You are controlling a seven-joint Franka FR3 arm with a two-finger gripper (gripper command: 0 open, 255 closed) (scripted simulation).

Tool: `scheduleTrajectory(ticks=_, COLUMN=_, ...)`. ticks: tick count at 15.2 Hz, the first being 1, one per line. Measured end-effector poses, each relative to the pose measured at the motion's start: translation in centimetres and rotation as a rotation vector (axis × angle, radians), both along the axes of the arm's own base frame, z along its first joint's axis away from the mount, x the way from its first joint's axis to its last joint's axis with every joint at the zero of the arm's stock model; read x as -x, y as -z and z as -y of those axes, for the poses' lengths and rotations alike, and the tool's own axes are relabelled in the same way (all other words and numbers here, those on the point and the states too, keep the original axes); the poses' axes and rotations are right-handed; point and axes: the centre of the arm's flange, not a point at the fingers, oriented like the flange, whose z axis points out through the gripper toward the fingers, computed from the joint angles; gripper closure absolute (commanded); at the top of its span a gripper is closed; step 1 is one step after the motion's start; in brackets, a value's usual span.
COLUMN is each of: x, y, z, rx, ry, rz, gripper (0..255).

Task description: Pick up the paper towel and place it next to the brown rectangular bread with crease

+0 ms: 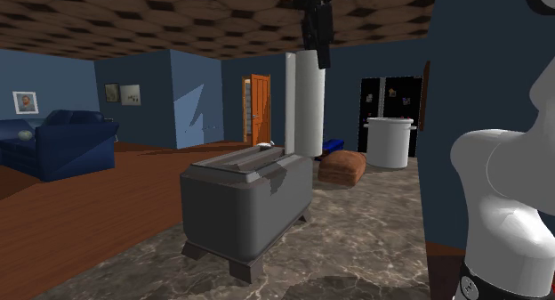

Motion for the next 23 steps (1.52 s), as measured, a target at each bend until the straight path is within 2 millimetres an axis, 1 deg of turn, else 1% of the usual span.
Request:
scheduleTrajectory(ticks=11, x=0.0, y=-5.7, z=0.0, rx=0.000, ry=0.000, rz=0.000, gripper=255)
scheduleTrajectory(ticks=12, x=0.5, y=-6.0, z=0.4, rx=0.000, ry=0.000, rz=0.000, gripper=255)
scheduleTrajectory(ticks=14, x=2.3, y=-6.4, z=2.1, rx=0.000, ry=0.001, rz=0.000, gripper=255)
scheduleTrajectory(ticks=23, x=10.2, y=-6.2, z=10.3, rx=0.000, ry=0.002, rz=0.000, gripper=255)
